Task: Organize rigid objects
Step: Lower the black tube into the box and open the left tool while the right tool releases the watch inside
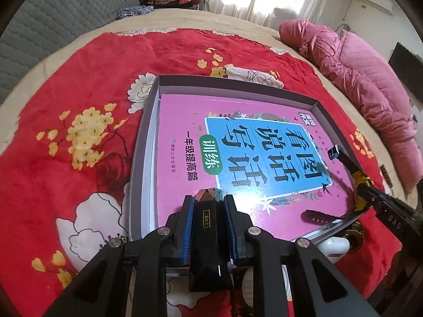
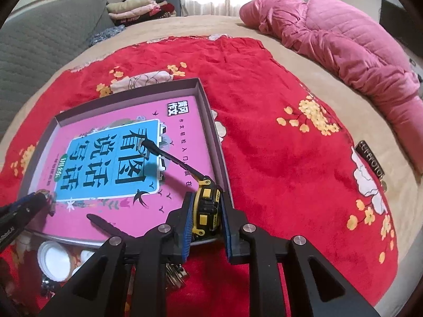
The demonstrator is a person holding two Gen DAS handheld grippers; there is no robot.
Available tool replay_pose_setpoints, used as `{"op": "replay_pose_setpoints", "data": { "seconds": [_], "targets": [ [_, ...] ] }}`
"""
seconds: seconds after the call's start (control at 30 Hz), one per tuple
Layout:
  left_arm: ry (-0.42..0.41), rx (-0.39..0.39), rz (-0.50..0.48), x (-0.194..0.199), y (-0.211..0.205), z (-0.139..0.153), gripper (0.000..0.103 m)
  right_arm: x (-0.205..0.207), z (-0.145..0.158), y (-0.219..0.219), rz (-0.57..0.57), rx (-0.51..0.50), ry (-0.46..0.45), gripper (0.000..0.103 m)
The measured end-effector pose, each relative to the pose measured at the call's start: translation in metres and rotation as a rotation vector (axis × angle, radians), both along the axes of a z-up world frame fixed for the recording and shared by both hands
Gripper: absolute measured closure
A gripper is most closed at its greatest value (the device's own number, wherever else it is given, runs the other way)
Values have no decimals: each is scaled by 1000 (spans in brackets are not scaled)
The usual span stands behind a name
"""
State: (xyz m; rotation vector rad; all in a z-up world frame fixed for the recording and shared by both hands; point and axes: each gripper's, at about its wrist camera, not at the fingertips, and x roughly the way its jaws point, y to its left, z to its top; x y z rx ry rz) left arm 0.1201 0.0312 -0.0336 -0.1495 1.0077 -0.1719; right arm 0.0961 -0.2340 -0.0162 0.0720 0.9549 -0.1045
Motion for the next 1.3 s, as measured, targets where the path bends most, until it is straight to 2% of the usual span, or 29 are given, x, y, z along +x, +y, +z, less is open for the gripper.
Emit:
{"op": "replay_pose_setpoints", "data": {
  "seconds": [0.23, 0.33, 0.37, 0.4, 1.07, 1.3],
  "targets": [
    [2, -16, 5, -1, 6, -1, 80, -8, 7, 1, 8, 11, -38, 79],
    [4, -16, 5, 0, 7, -1, 80, -14, 12, 4, 23, 9, -69, 67],
    [3, -12, 6, -1, 7, -1, 80, -16, 14, 5, 23, 3, -78, 58],
    [3, -9, 6, -1, 7, 0, 80, -19, 17, 5, 26, 4, -91, 54],
    [20, -62, 8, -10, 13, -2, 80, -33, 24, 0, 22, 46, -106, 48],
    [15, -44, 15, -15, 15, 1, 80, -39, 27, -2, 16, 52, -110, 47]
  ]
}}
